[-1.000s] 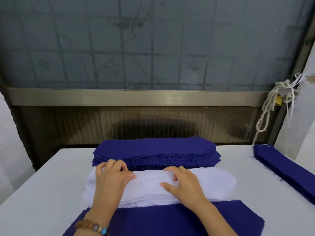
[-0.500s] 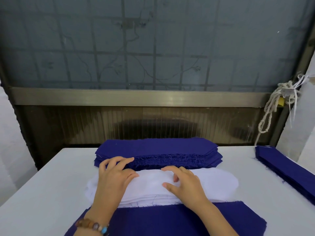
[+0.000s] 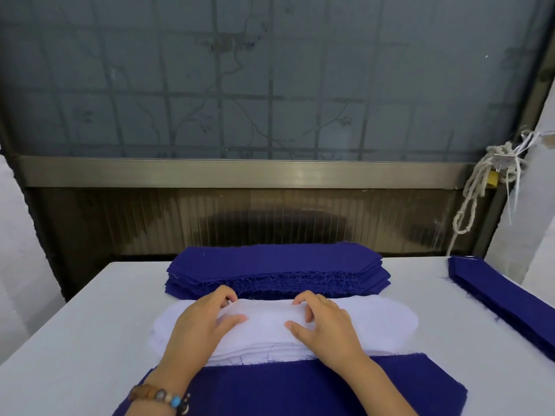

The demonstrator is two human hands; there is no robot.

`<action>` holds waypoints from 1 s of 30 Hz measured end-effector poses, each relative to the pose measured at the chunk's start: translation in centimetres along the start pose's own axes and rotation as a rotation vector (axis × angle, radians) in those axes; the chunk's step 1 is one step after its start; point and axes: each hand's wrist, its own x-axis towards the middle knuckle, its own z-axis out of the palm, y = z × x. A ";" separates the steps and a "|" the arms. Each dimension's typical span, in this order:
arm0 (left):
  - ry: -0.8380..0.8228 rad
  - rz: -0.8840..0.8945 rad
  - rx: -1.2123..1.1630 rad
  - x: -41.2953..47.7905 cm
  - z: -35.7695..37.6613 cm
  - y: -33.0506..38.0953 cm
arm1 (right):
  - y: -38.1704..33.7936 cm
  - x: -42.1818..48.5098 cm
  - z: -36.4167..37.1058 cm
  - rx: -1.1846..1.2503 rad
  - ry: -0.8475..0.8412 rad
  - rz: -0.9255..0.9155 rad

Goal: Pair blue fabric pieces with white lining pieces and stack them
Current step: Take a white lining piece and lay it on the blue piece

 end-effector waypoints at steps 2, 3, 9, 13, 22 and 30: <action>-0.007 -0.014 -0.056 0.2 0.0 -0.4 | 0.1 0.0 0.0 0.022 0.025 0.013; -0.009 -0.024 -0.072 0.3 0.0 -0.5 | 0.2 0.1 -0.1 0.040 0.040 0.029; -0.014 -0.036 -0.094 0.2 0.3 -0.9 | 2.1 0.1 -1.5 -0.011 0.066 0.168; -0.015 -0.038 -0.101 0.2 0.4 -1.0 | 3.8 0.0 -3.0 -0.095 0.075 0.290; -0.024 -0.061 -0.112 0.3 0.4 -1.1 | 6.5 -0.6 -5.3 -0.173 0.042 0.514; 0.004 -0.089 -0.114 0.2 0.3 -1.0 | 6.9 -1.1 -6.1 -0.341 0.105 0.677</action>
